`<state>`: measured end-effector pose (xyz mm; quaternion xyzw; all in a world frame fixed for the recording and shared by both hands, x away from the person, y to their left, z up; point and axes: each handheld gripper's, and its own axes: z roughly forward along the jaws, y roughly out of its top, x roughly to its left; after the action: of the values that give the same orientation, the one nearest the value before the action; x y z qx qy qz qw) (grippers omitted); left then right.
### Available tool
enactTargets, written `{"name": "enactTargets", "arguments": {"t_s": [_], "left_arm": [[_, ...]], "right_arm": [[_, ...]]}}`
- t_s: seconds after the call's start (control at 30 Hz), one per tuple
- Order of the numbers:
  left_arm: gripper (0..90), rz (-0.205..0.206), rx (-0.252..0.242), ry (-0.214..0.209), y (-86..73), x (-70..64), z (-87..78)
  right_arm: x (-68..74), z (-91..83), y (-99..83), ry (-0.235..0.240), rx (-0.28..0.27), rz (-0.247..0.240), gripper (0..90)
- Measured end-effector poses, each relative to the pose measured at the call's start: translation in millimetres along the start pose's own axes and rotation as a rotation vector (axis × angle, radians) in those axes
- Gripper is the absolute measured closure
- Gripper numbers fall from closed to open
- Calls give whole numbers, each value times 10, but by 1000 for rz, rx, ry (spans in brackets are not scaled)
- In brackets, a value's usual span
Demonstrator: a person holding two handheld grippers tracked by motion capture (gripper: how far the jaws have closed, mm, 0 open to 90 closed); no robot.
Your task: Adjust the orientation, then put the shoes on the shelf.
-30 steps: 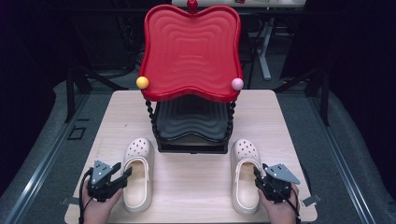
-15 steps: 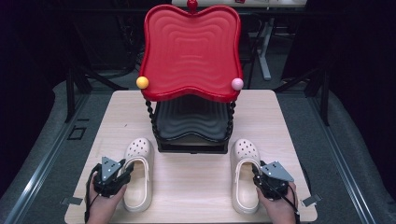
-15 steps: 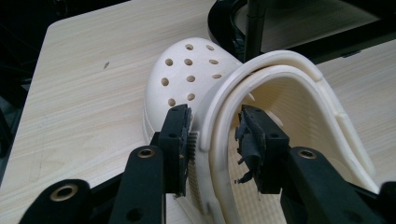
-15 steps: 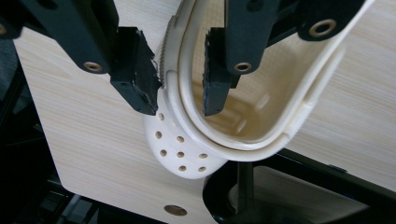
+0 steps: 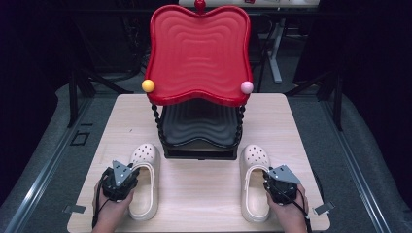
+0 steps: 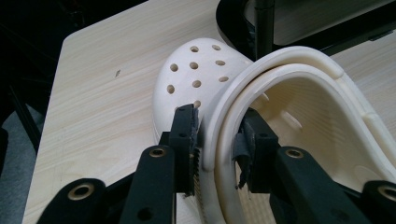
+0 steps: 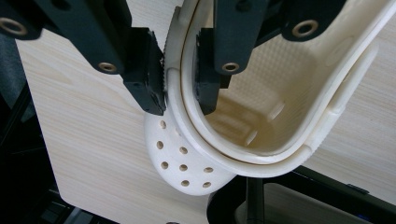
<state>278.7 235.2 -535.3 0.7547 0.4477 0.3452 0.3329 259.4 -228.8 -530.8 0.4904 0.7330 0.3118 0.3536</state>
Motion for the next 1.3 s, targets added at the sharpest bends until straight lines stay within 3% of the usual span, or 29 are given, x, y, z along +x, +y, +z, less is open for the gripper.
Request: {"name": "enactTargets", "arguments": {"t_s": [0.17, 0.4, 0.57, 0.73, 0.93, 1.1, 1.3], "left_arm": [[730, -19, -7, -34, -26, 85, -17], [744, -15, -7, -54, -48, 158, -70], [750, -4, -8, -76, -54, 174, -139], [751, 6, -27, -89, -43, 192, -232], [751, -13, -54, -115, 11, 238, -356], [751, 11, -53, -132, 102, 229, -424], [753, 82, -55, -136, 216, 202, -602]], "right_arm": [[26, -46, 19, -11, -2, 18, 740], [42, -98, 24, -11, 1, 39, 744], [61, -152, 29, -16, -27, 45, 743], [84, -225, 52, -13, -43, 38, 743], [107, -336, 105, -14, -60, 30, 743], [105, -451, 185, -9, -85, 28, 744], [104, -620, 276, -4, -122, 14, 743]]}}
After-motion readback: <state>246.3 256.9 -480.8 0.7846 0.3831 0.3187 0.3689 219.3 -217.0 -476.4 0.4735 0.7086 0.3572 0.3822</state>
